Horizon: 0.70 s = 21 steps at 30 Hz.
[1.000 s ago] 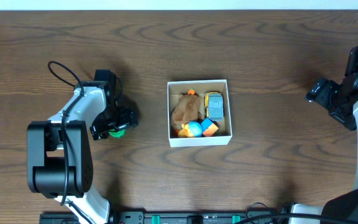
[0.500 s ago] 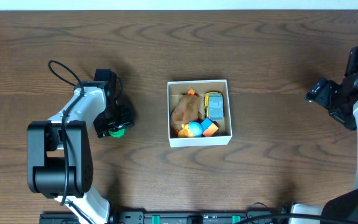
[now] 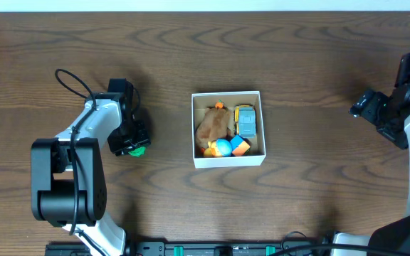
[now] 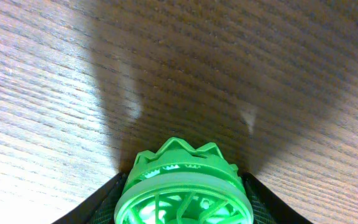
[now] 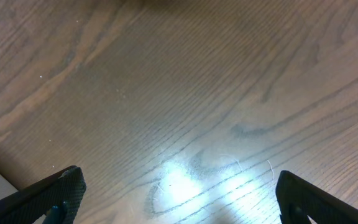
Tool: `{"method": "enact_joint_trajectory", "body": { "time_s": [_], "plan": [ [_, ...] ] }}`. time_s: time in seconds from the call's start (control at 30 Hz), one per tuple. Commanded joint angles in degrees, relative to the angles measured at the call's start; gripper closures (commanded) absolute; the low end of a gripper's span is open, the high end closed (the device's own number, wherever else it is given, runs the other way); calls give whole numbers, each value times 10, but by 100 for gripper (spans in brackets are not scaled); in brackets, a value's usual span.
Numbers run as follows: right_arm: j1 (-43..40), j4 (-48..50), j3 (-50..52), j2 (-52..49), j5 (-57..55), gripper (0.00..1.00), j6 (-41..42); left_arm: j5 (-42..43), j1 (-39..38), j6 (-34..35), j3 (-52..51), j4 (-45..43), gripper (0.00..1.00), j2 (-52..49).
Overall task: Pack container
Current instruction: 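Lower the left gripper onto the green round toy and grasp it, then carry the green toy with the left gripper and drop it into the box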
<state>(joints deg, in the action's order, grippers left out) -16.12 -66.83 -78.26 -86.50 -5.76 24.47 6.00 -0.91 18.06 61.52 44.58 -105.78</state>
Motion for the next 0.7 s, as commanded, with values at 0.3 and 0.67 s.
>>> {"method": "enact_joint_trajectory", "body": {
  "time_s": [0.3, 0.67],
  "plan": [
    [1, 0, 1, 6, 2, 1, -8, -6, -6, 0, 45, 34, 62, 70],
    [1, 2, 1, 6, 2, 1, -8, -6, -211, -127, 64, -70, 72, 290]
  ]
}}
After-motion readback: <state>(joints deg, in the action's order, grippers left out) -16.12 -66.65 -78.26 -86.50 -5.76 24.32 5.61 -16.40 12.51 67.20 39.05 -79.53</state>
